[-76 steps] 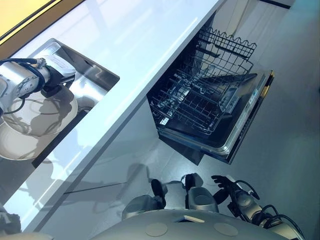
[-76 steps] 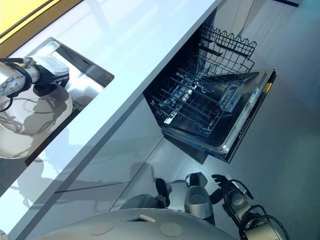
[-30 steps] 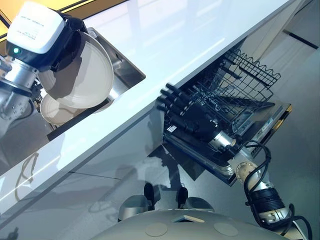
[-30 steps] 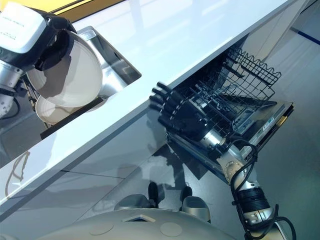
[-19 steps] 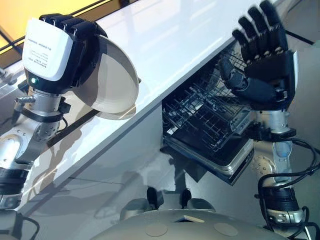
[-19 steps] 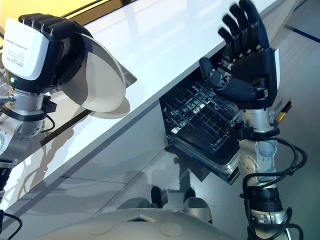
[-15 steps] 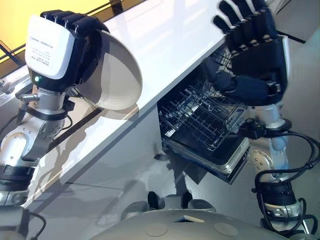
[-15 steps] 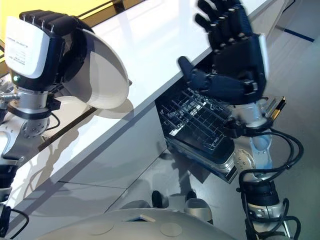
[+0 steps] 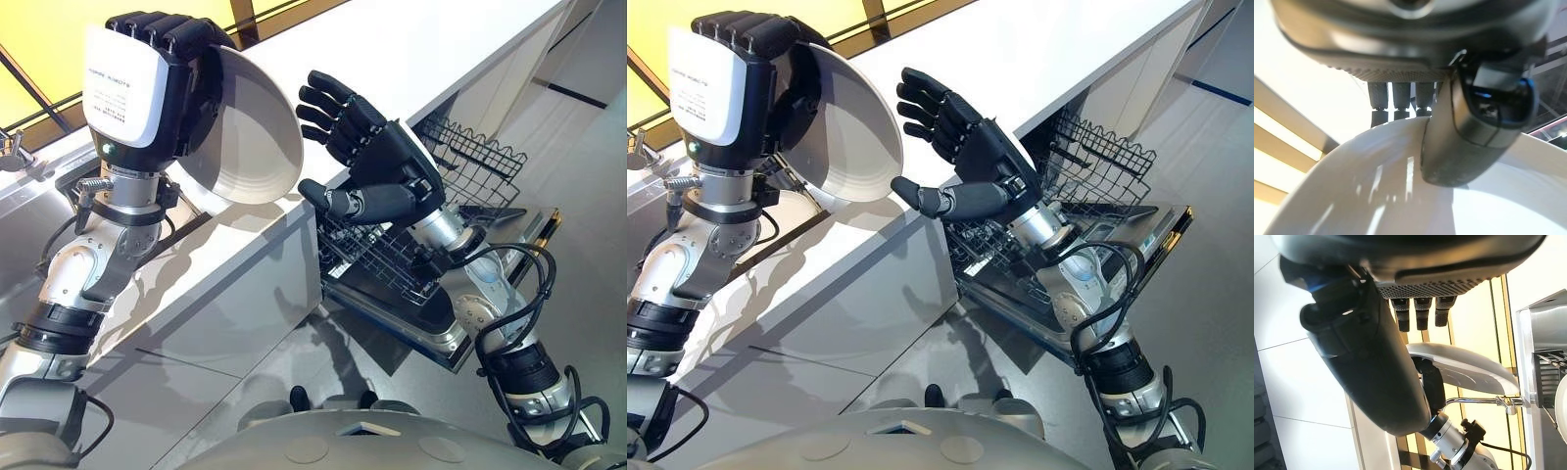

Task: Pick up plates and place into dishwasher.

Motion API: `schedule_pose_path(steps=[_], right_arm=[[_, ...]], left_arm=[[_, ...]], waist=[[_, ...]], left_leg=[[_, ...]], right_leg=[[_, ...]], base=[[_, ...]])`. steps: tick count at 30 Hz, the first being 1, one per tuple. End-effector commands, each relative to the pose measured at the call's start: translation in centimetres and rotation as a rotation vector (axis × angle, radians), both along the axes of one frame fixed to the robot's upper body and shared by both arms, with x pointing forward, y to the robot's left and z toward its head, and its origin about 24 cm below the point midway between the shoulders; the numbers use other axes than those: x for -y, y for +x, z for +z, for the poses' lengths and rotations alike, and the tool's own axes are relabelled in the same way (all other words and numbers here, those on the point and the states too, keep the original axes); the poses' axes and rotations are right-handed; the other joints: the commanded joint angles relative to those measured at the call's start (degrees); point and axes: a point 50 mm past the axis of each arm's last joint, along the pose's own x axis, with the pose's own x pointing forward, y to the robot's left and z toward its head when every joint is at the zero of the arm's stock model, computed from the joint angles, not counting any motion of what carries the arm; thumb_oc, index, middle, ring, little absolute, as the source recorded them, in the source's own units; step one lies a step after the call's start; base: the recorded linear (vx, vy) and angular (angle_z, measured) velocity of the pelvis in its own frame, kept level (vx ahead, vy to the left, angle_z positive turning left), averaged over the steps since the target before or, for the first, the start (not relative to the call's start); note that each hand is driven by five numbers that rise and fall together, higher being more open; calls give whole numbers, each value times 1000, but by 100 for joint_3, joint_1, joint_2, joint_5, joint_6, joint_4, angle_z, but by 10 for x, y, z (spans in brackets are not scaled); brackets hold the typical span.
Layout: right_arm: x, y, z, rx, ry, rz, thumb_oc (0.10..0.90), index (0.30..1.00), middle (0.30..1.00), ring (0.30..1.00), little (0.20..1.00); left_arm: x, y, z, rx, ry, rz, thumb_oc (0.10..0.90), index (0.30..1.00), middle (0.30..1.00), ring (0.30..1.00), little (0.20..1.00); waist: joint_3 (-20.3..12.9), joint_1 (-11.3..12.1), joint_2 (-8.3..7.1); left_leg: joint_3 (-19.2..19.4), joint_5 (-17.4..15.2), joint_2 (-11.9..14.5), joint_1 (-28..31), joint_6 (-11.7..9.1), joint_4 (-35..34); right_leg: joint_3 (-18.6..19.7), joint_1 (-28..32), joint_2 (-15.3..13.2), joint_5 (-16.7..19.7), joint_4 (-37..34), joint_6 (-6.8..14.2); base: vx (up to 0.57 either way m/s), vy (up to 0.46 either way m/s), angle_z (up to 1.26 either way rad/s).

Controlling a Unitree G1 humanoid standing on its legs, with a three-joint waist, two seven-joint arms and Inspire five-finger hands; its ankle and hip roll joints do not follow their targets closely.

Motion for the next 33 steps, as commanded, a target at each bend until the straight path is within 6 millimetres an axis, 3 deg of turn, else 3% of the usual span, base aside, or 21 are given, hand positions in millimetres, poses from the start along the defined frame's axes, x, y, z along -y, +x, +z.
schedule_pose_path(steps=[1, 8, 14, 15, 16, 17, 25, 26, 27, 28, 33], right_arm=[[-16, 4, 50, 173, 196, 53, 800, 900, 900, 900, 900], [-28, 12, 33, 36, 212, -20, 800, 900, 900, 900, 900], [-19, 20, 7, -75, 188, -189, 800, 900, 900, 900, 900], [-18, 20, 5, -87, 188, -202, 679, 796, 796, 796, 779], [-16, 20, 0, -114, 193, -219, 322, 491, 491, 491, 422], [-15, 20, -5, -144, 199, -239, 100, 300, 300, 300, 200], [2, 21, -16, -168, 217, -388, 100, 300, 300, 300, 200], [5, 22, -15, -162, 216, -406, 100, 300, 300, 300, 200], [10, 21, -16, -155, 218, -433, 100, 300, 300, 300, 200], [12, 21, -17, -153, 222, -445, 100, 300, 300, 300, 200], [29, 20, -21, -145, 219, -530, 100, 300, 300, 300, 200]], left_arm=[[2, 13, 50, 215, -117, -27, 100, 300, 300, 300, 200], [28, 10, 29, 170, -160, -165, 100, 300, 300, 300, 200], [54, -6, 16, 157, -192, -341, 100, 300, 300, 300, 200], [56, -8, 16, 157, -196, -358, 100, 300, 300, 300, 200], [59, -12, 16, 165, -189, -379, 100, 300, 300, 300, 200], [64, -16, 16, 173, -186, -408, 100, 300, 300, 300, 200], [73, -28, 22, 175, -172, -484, 100, 300, 300, 300, 200], [73, -28, 23, 155, -177, -490, 169, 359, 359, 359, 269], [72, -28, 22, 90, -205, -527, 410, 566, 566, 566, 510], [72, -28, 21, 46, -222, -555, 800, 900, 900, 900, 900], [70, -26, 7, -249, -365, -684, 800, 900, 900, 900, 900]], waist=[[-368, 20, -144], [-355, 64, -151], [-336, 63, -169], [-329, 61, -169], [-319, 59, -171], [-310, 55, -173], [-270, 49, -151], [-265, 52, -149], [-255, 62, -146], [-249, 69, -146], [-221, 116, -145]], left_leg=[[80, -708, -162, 145, -80, 59], [135, -709, -162, 156, -89, 60], [100, -719, -156, 175, -70, 34], [90, -718, -157, 177, -67, 35], [78, -719, -155, 181, -64, 35], [63, -721, -154, 185, -62, 32], [-17, -723, -158, 190, -50, 10], [-25, -721, -160, 187, -50, 10], [-44, -720, -162, 185, -46, 10], [-53, -719, -162, 183, -44, 10], [-108, -706, -164, 179, -31, 10]], right_leg=[[-73, -211, 208, -538, 414, 119], [-177, -184, 199, -524, 382, 132], [-139, -167, 209, -519, 355, 130], [-129, -166, 209, -519, 360, 131], [-118, -165, 206, -521, 367, 131], [-109, -165, 205, -528, 377, 134], [-114, -166, 207, -563, 432, 142], [-111, -167, 205, -564, 437, 145], [-120, -166, 198, -566, 441, 150], [-126, -166, 196, -567, 444, 153], [-148, -166, 188, -568, 463, 175]], base=[[0, 0, 0], [0, 0, 0], [0, 0, 0], [0, 0, 0], [0, 0, 0], [0, 0, 0], [0, 0, 0], [5, 6, 7], [4, 4, 13], [3, 3, 17], [6, 3, 11]])
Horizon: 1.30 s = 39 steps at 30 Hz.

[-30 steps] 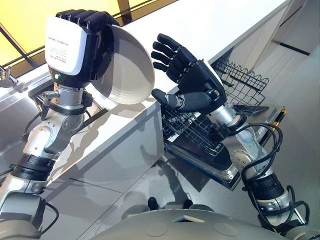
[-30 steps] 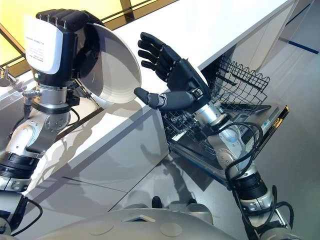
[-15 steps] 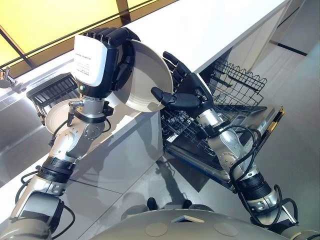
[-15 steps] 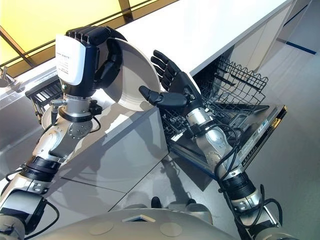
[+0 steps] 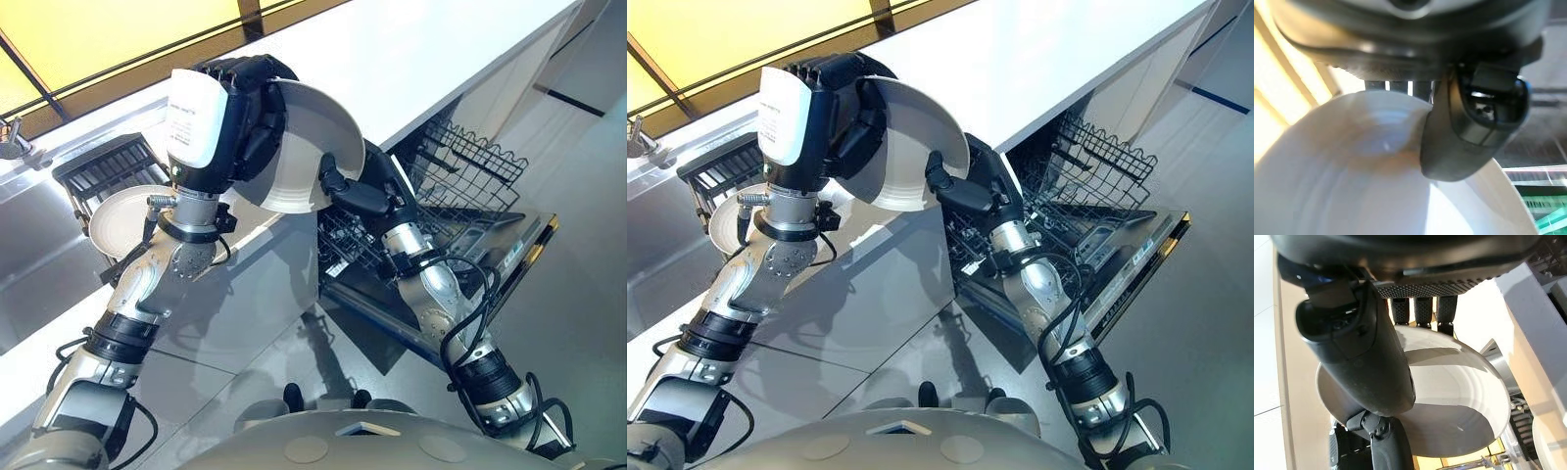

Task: Pick up plates and place into dishwasher.

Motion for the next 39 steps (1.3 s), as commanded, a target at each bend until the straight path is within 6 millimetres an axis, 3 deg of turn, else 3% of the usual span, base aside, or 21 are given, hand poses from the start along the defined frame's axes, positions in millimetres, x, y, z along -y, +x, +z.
schedule_pose_path(steps=[1, 4, 12, 18, 23, 25, 29, 35, 39], right_arm=[[42, 12, 34, 176, 82, -220, 100, 300, 300, 300, 200], [56, 13, 32, 180, 68, -271, 100, 300, 300, 300, 200], [109, 12, 41, 239, 102, -515, 100, 300, 300, 300, 200], [167, 1, 40, 234, 170, -869, 100, 300, 300, 300, 200], [208, -8, 23, 109, 132, -1150, 100, 300, 300, 300, 200], [230, -12, 5, -21, 55, -1279, 100, 300, 300, 300, 200], [246, -12, -14, -167, -168, -1350, 100, 300, 300, 300, 200], [257, -10, -19, -240, -525, -1367, 100, 300, 300, 300, 200], [259, -6, -12, -220, -733, -1357, 100, 300, 300, 300, 200]], left_arm=[[11, -15, 37, 45, -172, -284, 800, 900, 900, 900, 900], [4, -11, 25, -70, -190, -266, 800, 900, 900, 900, 900], [-38, 0, 6, -212, -272, -112, 800, 900, 900, 900, 900], [-76, 0, -13, -296, -355, 21, 800, 900, 900, 900, 900], [-95, -2, -23, -342, -403, 74, 800, 900, 900, 900, 900], [-100, -3, -26, -360, -412, 86, 800, 900, 900, 900, 900], [-102, -1, -25, -371, -414, 95, 800, 900, 900, 900, 900], [-102, -1, -20, -342, -432, 81, 800, 900, 900, 900, 900], [-98, -4, -14, -297, -449, 50, 800, 900, 900, 900, 900]], waist=[[-253, 117, 29], [-242, 140, 29], [-247, 193, 16], [-278, 222, 15], [-281, 246, 18], [-263, 290, 15], [-214, 395, 17], [-110, 524, 50], [-22, 582, 86]], left_leg=[[64, -730, -142, 250, -40, 16], [43, -729, -138, 251, -34, 16], [13, -720, -131, 245, -34, 16], [4, -745, -115, 244, -47, 16], [-41, -751, -112, 243, -53, 16], [-87, -755, -109, 248, -58, 16], [-130, -736, -99, 259, -73, 16], [-307, -685, -105, 226, -83, 29], [-440, -654, -119, 179, -95, 40]], right_leg=[[-26, -170, 206, -568, 465, 176], [-36, -166, 202, -566, 471, 187], [-69, -132, 177, -528, 403, 206], [-23, -103, 186, -529, 351, 214], [61, -93, 200, -528, 335, 214], [60, -84, 204, -550, 363, 204], [-78, -76, 202, -624, 482, 179], [-186, -125, 163, -770, 735, 131], [-253, -173, 112, -839, 873, 110]], base=[[14, 3, 7], [14, -1, 3], [17, -7, 3], [35, -12, 4], [55, -14, 5], [102, -32, 5], [101, -34, 14], [88, -17, 5], [61, 0, 20]])
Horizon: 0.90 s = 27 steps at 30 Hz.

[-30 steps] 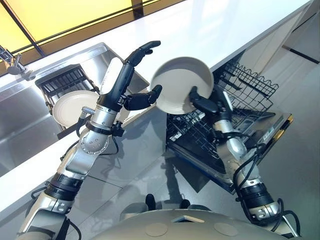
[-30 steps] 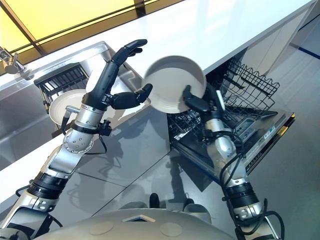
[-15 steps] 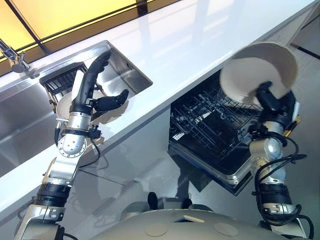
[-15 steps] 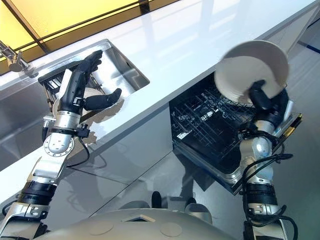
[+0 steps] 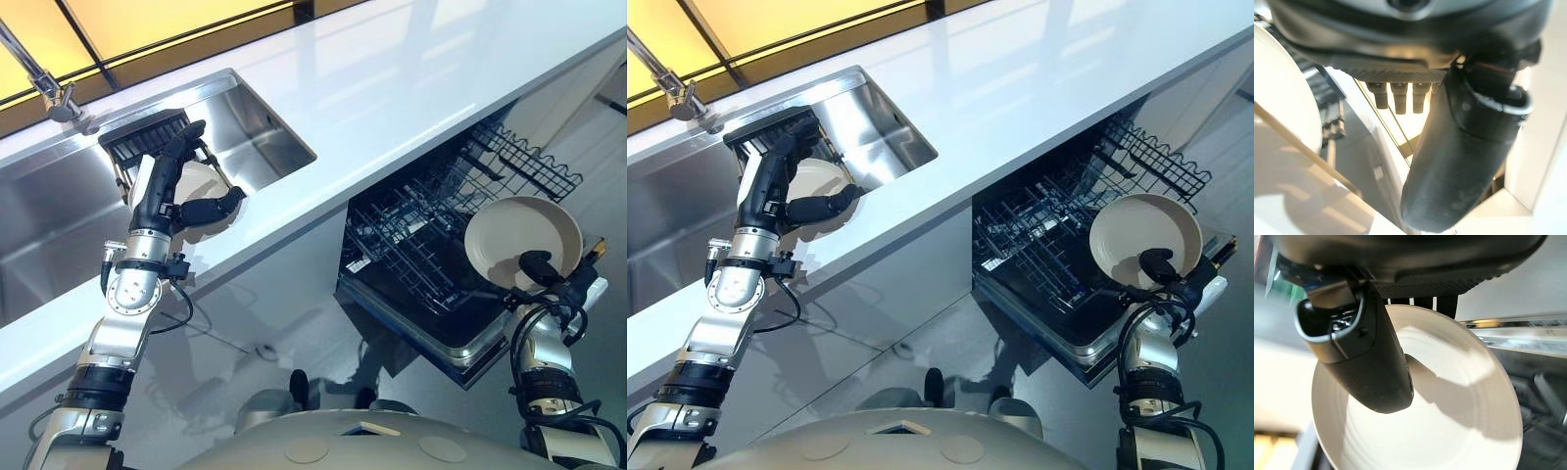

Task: Pick up plates and place into dishwasher.

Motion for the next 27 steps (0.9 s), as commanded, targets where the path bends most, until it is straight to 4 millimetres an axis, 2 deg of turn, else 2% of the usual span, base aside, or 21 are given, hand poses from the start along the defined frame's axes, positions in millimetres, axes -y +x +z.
schedule_pose_path(steps=[1, 6, 15, 20, 27], right_arm=[[21, 41, 90, 143, -386, 89, 100, 300, 300, 300, 200], [28, 48, 108, 73, -532, 77, 100, 300, 300, 300, 200], [48, 56, 161, -164, -947, 25, 100, 300, 300, 300, 200], [59, 54, 166, -304, -1035, 41, 100, 300, 300, 300, 200], [66, 58, 149, -541, -1036, 90, 100, 300, 300, 300, 200]], left_arm=[[-8, 4, 58, 299, -21, -10, 800, 900, 900, 900, 900], [-9, 1, 57, 285, -4, -19, 800, 900, 900, 900, 900], [-18, -5, 60, 262, -7, -27, 800, 900, 900, 900, 900], [-20, -9, 61, 261, -9, -43, 800, 900, 900, 900, 900], [-14, -11, 57, 263, -25, -61, 800, 900, 900, 900, 900]], waist=[[-289, 194, 36], [-226, 318, 78], [-71, 541, 94], [22, 607, 85], [169, 691, 134]], left_leg=[[49, -748, 14, 281, -170, 69], [-85, -709, -2, 245, -205, 74], [-301, -618, -8, 28, -261, 240], [-382, -573, -31, -101, -265, 338], [-487, -509, -69, -298, -291, 493]], right_leg=[[-73, -308, 186, -782, 897, 19], [-189, -291, 142, -812, 950, 10], [-309, -372, 89, -830, 1081, -11], [-300, -439, 95, -796, 1104, -23], [-254, -553, 73, -699, 1079, -26]], base=[[62, 2, 33], [79, 7, 26], [73, 7, 20], [59, -9, 15], [38, 4, 10]])
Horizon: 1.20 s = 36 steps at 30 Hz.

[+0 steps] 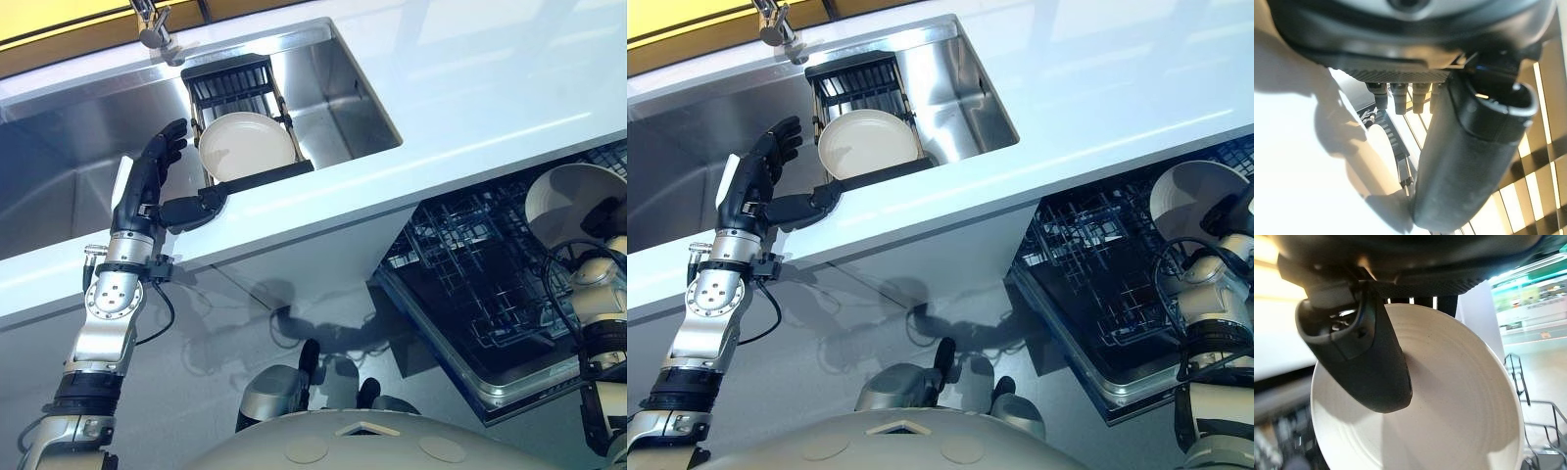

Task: Pick up plates and place into dishwasher.

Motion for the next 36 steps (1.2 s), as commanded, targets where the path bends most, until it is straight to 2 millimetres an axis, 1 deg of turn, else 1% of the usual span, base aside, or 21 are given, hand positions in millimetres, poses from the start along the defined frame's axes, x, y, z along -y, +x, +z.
schedule_pose_path(steps=[1, 2, 5, 8, 9, 10, 12, 13, 14, 15, 17, 19, 21, 24, 26, 28, 33, 36], right_arm=[[15, 16, 72, 46, -262, 8, 100, 300, 300, 300, 200], [15, 20, 70, 12, -251, -1, 100, 300, 300, 300, 200], [7, 36, 79, -39, -248, -18, 100, 300, 300, 300, 200], [2, 49, 89, -52, -220, -41, 100, 300, 300, 300, 200], [1, 50, 90, -49, -220, -42, 100, 300, 300, 300, 200], [-2, 55, 95, -45, -208, -51, 100, 300, 300, 300, 200], [-4, 59, 97, -62, -184, -65, 100, 300, 300, 300, 200], [-6, 62, 97, -56, -159, -62, 278, 453, 453, 453, 378], [-10, 65, 98, -54, -155, -52, 652, 773, 773, 773, 752], [-15, 69, 96, -33, -140, -27, 800, 900, 900, 900, 900], [-21, 72, 96, 2, -121, 9, 800, 900, 900, 900, 900], [-29, 75, 94, 75, -92, 60, 800, 900, 900, 900, 900], [-35, 74, 91, 157, -49, 112, 800, 900, 900, 900, 900], [-46, 69, 92, 290, -21, 202, 800, 900, 900, 900, 900], [-54, 59, 90, 394, 2, 269, 800, 900, 900, 900, 900], [-57, 50, 82, 428, 29, 295, 800, 900, 900, 900, 900], [-56, 27, 58, 424, 119, 320, 800, 900, 900, 900, 900], [-56, 19, 49, 422, 148, 311, 800, 900, 900, 900, 900]], left_arm=[[6, -3, 53, 275, 43, -65, 800, 900, 900, 900, 900], [9, -2, 54, 285, 38, -72, 800, 900, 900, 900, 900], [18, 4, 64, 350, 26, -84, 800, 900, 900, 900, 900], [19, 8, 76, 414, 13, -88, 800, 900, 900, 900, 900], [19, 8, 77, 420, 12, -87, 800, 900, 900, 900, 900], [20, 10, 82, 445, 6, -88, 800, 900, 900, 900, 900], [21, 12, 88, 475, 3, -87, 800, 900, 900, 900, 900], [21, 12, 92, 489, -1, -88, 800, 900, 900, 900, 900], [22, 13, 94, 497, -3, -87, 800, 900, 900, 900, 900], [23, 13, 94, 501, 1, -85, 800, 900, 900, 900, 900], [23, 12, 93, 497, -1, -85, 800, 900, 900, 900, 900], [23, 10, 89, 485, 3, -84, 800, 900, 900, 900, 900], [23, 8, 84, 470, 6, -82, 800, 900, 900, 900, 900], [21, 5, 75, 433, 13, -70, 800, 900, 900, 900, 900], [16, 1, 67, 396, 22, -44, 800, 900, 900, 900, 900], [12, -2, 61, 376, 26, -27, 800, 900, 900, 900, 900], [5, -8, 50, 327, 30, 12, 800, 900, 900, 900, 900], [3, -9, 46, 310, 31, 28, 800, 900, 900, 900, 900]], waist=[[-224, 79, 151], [-145, 99, 182], [207, 110, 299], [492, 125, 371], [510, 124, 376], [622, 132, 400], [756, 130, 424], [820, 136, 437], [866, 131, 437], [897, 125, 431], [895, 112, 417], [837, 93, 390], [762, 71, 362], [582, 1, 296], [379, -116, 241], [249, -183, 208], [-124, -315, 140], [-295, -369, 110]], left_leg=[[334, -707, 167, -61, -347, 494], [312, -688, 161, -139, -359, 546], [273, -595, 136, -516, -386, 678], [299, -541, 108, -851, -378, 781], [304, -539, 108, -888, -377, 794], [318, -518, 107, -1024, -367, 833], [332, -493, 97, -1190, -346, 877], [348, -469, 99, -1263, -333, 883], [359, -459, 96, -1304, -315, 888], [363, -446, 92, -1308, -294, 867], [367, -445, 82, -1252, -276, 831], [378, -458, 82, -1142, -264, 778], [388, -477, 84, -1019, -255, 731], [413, -534, 77, -754, -234, 633], [461, -607, 74, -478, -205, 523], [507, -664, 74, -321, -186, 467], [638, -789, 75, 62, -147, 295], [719, -843, 83, 238, -138, 196]], right_leg=[[49, -689, 166, -476, 1082, -113], [55, -743, 146, -467, 1108, -112], [101, -1076, 87, -429, 1218, -108], [148, -1401, 65, -363, 1288, -103], [152, -1439, 63, -359, 1300, -103], [166, -1587, 57, -325, 1337, -101], [200, -1785, 61, -285, 1396, -103], [216, -1879, 62, -253, 1417, -98], [238, -1945, 66, -230, 1430, -100], [261, -1968, 80, -200, 1413, -101], [278, -1936, 87, -186, 1391, -94], [280, -1845, 88, -187, 1356, -78], [289, -1748, 91, -192, 1330, -64], [317, -1529, 110, -218, 1249, -39], [366, -1326, 152, -245, 1167, -11], [401, -1222, 168, -258, 1130, 10], [475, -947, 204, -263, 962, 67], [520, -815, 223, -258, 853, 93]], base=[[-17, 15, 4], [-70, 33, 7], [-205, 36, 11], [-217, 16, 5], [-212, 2, 3], [-153, -4, 6], [-202, -2, 4], [-180, 2, 0], [-113, 9, -3], [-52, 20, -3], [-5, 13, -2], [56, 25, -4], [75, 28, -4], [127, 37, -3], [162, 48, -5], [130, 37, -4], [80, 21, -16], [18, 2, -18]])
